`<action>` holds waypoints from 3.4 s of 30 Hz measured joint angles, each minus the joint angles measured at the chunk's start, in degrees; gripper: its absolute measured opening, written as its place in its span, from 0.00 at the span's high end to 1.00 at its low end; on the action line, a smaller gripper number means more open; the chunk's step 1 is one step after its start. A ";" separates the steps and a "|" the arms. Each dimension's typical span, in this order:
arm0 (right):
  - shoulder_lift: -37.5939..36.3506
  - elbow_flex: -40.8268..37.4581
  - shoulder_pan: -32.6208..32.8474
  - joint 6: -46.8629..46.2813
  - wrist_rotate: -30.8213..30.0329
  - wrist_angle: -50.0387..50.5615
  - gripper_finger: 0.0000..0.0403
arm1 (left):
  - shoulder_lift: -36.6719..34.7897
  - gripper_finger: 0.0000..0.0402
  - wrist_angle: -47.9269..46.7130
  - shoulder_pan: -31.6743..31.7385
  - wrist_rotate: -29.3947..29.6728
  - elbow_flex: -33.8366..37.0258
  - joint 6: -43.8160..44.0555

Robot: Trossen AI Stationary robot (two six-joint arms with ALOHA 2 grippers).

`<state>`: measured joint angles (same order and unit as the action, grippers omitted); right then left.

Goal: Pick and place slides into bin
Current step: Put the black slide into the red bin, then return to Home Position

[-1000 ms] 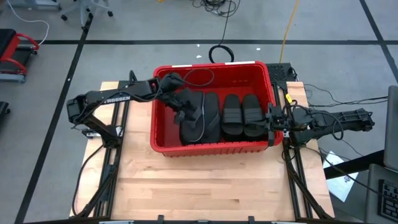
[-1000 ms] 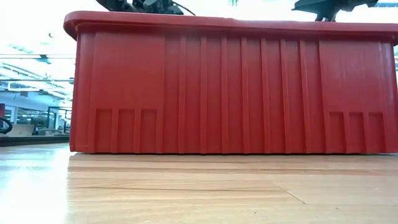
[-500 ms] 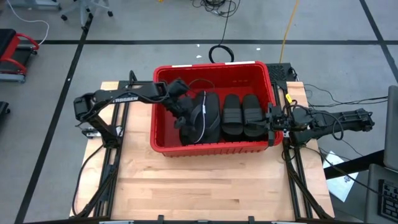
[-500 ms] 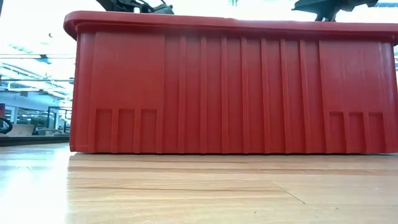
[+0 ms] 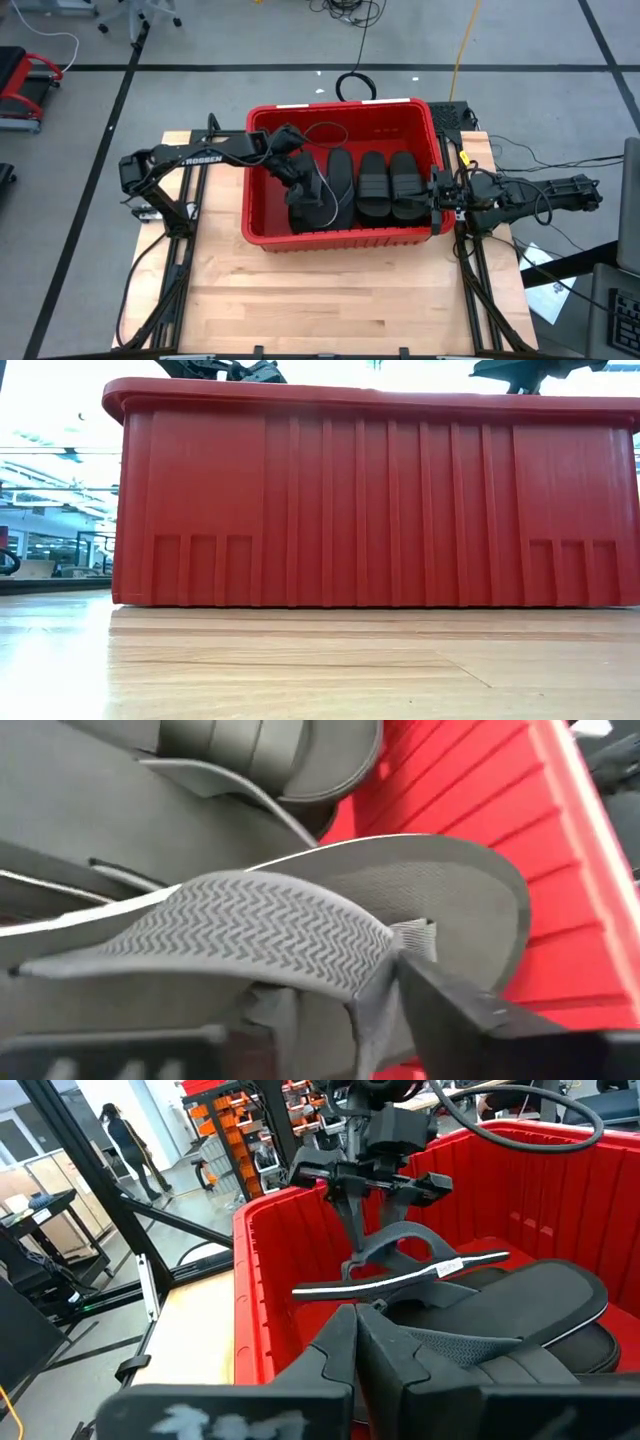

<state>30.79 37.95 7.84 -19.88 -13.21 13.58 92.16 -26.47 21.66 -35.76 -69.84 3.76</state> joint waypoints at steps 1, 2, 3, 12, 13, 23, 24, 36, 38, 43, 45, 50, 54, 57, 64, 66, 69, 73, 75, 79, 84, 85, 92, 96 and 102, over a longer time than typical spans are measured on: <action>0.00 0.00 0.01 0.00 0.00 0.00 1.00 | 0.00 0.66 -0.37 -0.34 0.87 0.00 -0.38; 0.00 0.00 0.00 0.02 0.00 -0.01 1.00 | 0.00 0.71 -0.78 -0.69 1.44 0.00 -0.92; 0.00 0.00 0.00 0.20 0.00 0.00 1.00 | 0.00 0.79 -1.17 -1.02 1.74 0.00 -1.54; 0.00 0.00 0.02 1.03 0.00 0.00 1.00 | -0.73 0.99 -13.47 -4.08 8.48 -3.07 -12.55; 0.00 0.00 0.01 1.04 0.00 0.00 1.00 | -0.76 0.99 -16.47 -4.08 8.85 -4.31 -14.23; 0.02 0.00 0.01 1.53 0.00 0.00 1.00 | 0.07 1.00 -26.66 -2.38 9.78 -11.36 -22.44; 0.02 0.00 0.00 1.53 0.00 0.02 1.00 | 0.53 1.00 -26.59 -2.28 9.17 -11.16 -22.90; 0.02 0.00 0.02 1.70 -0.07 0.02 1.00 | 11.48 1.00 -26.89 -2.99 7.18 -10.40 -26.69; 0.02 0.00 0.02 1.70 -0.09 0.02 1.00 | 12.49 1.00 -26.81 -3.21 6.97 -10.40 -27.16; 0.02 0.00 0.00 1.60 -0.04 0.02 1.00 | 13.25 1.00 -26.76 -3.85 6.80 -10.40 -28.09; 0.02 0.00 0.01 1.25 -0.05 0.02 1.00 | 13.22 0.98 -26.61 -3.83 7.15 -10.40 -28.07; 0.04 0.00 0.01 1.28 -0.04 0.04 1.00 | 11.47 0.86 -27.18 -3.83 7.36 -10.40 -27.89; 0.04 0.00 0.00 1.49 -0.04 0.04 1.00 | 10.18 0.72 -27.32 -3.81 7.34 -10.65 -28.02; 0.03 0.00 0.00 1.72 -0.04 0.04 1.00 | 9.99 0.60 -27.67 -3.79 7.31 -11.56 -27.61; 0.04 0.00 0.00 2.38 -0.02 0.04 1.00 | 9.99 0.34 -30.23 -3.75 7.41 -13.15 -26.92; 0.02 0.00 0.01 2.38 -0.02 0.04 1.00 | 9.99 0.28 -32.22 -3.66 8.05 -14.03 -26.59; 0.03 0.00 0.02 2.38 -0.02 0.04 1.00 | 9.99 0.23 -36.92 -3.59 9.69 -16.33 -27.05; 0.02 0.00 0.00 2.54 -0.02 0.04 1.00 | 9.99 0.21 -45.16 -3.64 13.74 -21.05 -28.68; 0.02 0.00 0.00 3.27 -0.02 0.04 1.00 | 9.99 0.22 -49.66 -3.64 15.85 -24.27 -29.56; 0.02 0.00 0.02 5.61 -0.01 0.04 1.00 | 7.36 0.33 -55.55 -4.76 18.22 -29.79 -34.61; 0.02 0.02 0.02 6.17 -0.01 2.29 1.00 | -2.78 0.69 -50.35 -8.76 20.15 -31.43 -38.67; 0.02 0.02 0.02 6.09 0.00 3.17 1.00 | -5.14 0.78 -49.04 -9.71 21.26 -31.43 -38.58; 0.04 0.01 0.00 5.98 0.00 7.53 1.00 | -17.66 0.97 -51.03 -23.42 39.28 -31.50 -24.77; 0.04 0.00 0.00 6.03 -0.07 8.55 1.00 | -21.67 0.99 -55.22 -35.60 52.53 -29.12 -9.34; 0.02 -0.04 0.00 8.35 -0.18 8.76 1.00 | -31.60 1.00 -39.08 -47.56 67.27 -6.60 7.62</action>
<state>30.81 37.91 7.84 -11.52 -13.39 22.35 60.56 -65.55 -25.91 31.51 -76.44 11.37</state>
